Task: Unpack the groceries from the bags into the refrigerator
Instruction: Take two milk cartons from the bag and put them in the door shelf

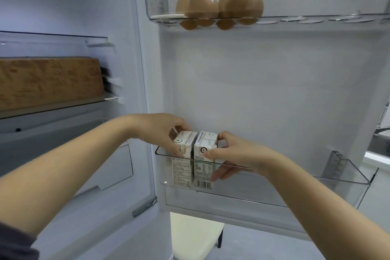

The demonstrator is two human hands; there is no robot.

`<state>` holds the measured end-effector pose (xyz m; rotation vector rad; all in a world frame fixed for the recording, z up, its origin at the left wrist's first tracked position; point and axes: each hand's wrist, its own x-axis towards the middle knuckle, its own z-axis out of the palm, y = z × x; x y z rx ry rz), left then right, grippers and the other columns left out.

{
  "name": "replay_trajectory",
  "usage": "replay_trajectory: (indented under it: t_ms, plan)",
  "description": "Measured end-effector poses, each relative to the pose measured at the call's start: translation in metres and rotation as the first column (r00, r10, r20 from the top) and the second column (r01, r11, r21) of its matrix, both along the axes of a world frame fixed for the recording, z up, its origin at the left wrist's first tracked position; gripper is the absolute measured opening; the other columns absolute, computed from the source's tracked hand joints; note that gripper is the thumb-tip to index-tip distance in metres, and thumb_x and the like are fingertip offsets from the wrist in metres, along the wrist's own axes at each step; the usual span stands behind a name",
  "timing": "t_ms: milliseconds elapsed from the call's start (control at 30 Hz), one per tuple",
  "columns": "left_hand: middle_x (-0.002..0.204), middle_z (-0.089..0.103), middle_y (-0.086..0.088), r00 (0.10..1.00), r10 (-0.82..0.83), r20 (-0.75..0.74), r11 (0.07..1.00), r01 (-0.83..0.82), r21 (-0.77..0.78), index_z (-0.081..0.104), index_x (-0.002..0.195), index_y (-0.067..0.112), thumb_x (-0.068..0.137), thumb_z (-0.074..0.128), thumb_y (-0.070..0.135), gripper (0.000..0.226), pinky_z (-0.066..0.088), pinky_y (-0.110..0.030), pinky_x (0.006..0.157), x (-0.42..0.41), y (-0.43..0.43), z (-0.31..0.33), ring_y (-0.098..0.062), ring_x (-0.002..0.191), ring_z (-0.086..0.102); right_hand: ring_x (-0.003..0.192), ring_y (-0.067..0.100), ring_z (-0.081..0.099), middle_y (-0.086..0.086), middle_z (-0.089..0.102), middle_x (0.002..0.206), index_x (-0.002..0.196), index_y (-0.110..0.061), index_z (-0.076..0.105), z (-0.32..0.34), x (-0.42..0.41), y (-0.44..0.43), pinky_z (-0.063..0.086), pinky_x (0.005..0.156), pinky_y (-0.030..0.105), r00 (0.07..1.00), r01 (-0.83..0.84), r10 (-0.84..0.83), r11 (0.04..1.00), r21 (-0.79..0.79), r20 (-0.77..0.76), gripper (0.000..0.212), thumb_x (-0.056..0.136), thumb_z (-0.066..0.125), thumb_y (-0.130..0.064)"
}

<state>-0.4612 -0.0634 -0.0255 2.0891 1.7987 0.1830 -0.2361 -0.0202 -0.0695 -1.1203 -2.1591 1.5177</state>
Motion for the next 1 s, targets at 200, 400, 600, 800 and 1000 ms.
replay_trajectory:
  t_ms: [200, 400, 600, 800, 1000]
  plan:
    - [0.104, 0.059, 0.02, 0.934, -0.042, -0.355, 0.999, 0.043, -0.004, 0.053, 0.122, 0.038, 0.075, 0.078, 0.044, 0.054, 0.053, -0.027, 0.083, 0.005, -0.001, 0.02, -0.004, 0.098, 0.06, 0.091, 0.035, 0.072, 0.015, 0.069, 0.115, 0.124, -0.015, 0.038, 0.006, -0.015, 0.0, 0.06, 0.082, 0.041, 0.995, -0.104, 0.104, 0.994, -0.03, -0.006, 0.042, 0.093, 0.065, -0.024]
    - [0.112, 0.061, 0.02, 0.936, -0.07, -0.344, 0.997, 0.05, -0.065, 0.048, 0.126, 0.046, 0.078, 0.069, 0.054, 0.053, 0.058, -0.03, 0.077, -0.006, -0.004, 0.021, -0.005, 0.086, 0.065, 0.087, 0.038, 0.072, 0.014, 0.069, 0.111, 0.122, -0.011, 0.04, 0.001, -0.023, 0.0, 0.059, 0.084, 0.047, 0.997, -0.06, 0.061, 0.998, 0.014, -0.05, 0.042, 0.092, 0.067, -0.02]
    - [0.106, 0.059, 0.024, 0.971, -0.048, -0.232, 0.999, 0.044, -0.022, 0.052, 0.125, 0.049, 0.079, 0.069, 0.056, 0.05, 0.049, -0.021, 0.061, -0.01, -0.005, 0.017, -0.007, 0.076, 0.064, 0.08, 0.03, 0.073, 0.015, 0.068, 0.108, 0.123, -0.012, 0.037, -0.001, -0.02, 0.006, 0.06, 0.082, 0.044, 0.994, -0.103, 0.103, 0.995, 0.0, -0.03, 0.042, 0.093, 0.066, -0.019]
    - [0.112, 0.055, 0.025, 0.978, -0.022, -0.207, 0.998, 0.032, 0.044, 0.052, 0.125, 0.047, 0.081, 0.066, 0.058, 0.047, 0.041, -0.014, 0.065, -0.005, -0.013, 0.01, 0.01, 0.077, 0.057, 0.083, 0.026, 0.072, 0.009, 0.068, 0.107, 0.124, -0.016, 0.037, 0.001, -0.016, 0.009, 0.056, 0.086, 0.047, 0.989, -0.146, 0.143, 0.987, 0.064, 0.044, 0.047, 0.09, 0.068, -0.028]
    - [0.139, 0.044, 0.021, 0.916, 0.208, -0.342, 0.952, -0.11, 0.284, 0.035, 0.142, 0.04, 0.075, 0.042, 0.08, 0.079, 0.044, -0.031, 0.089, 0.024, -0.031, 0.011, -0.002, 0.088, 0.048, 0.103, 0.012, 0.062, -0.003, 0.047, 0.143, 0.148, -0.035, 0.023, 0.003, 0.008, 0.0, 0.05, 0.087, 0.028, 0.979, -0.117, 0.04, 0.912, 0.392, 0.2, 0.079, 0.084, 0.063, -0.058]
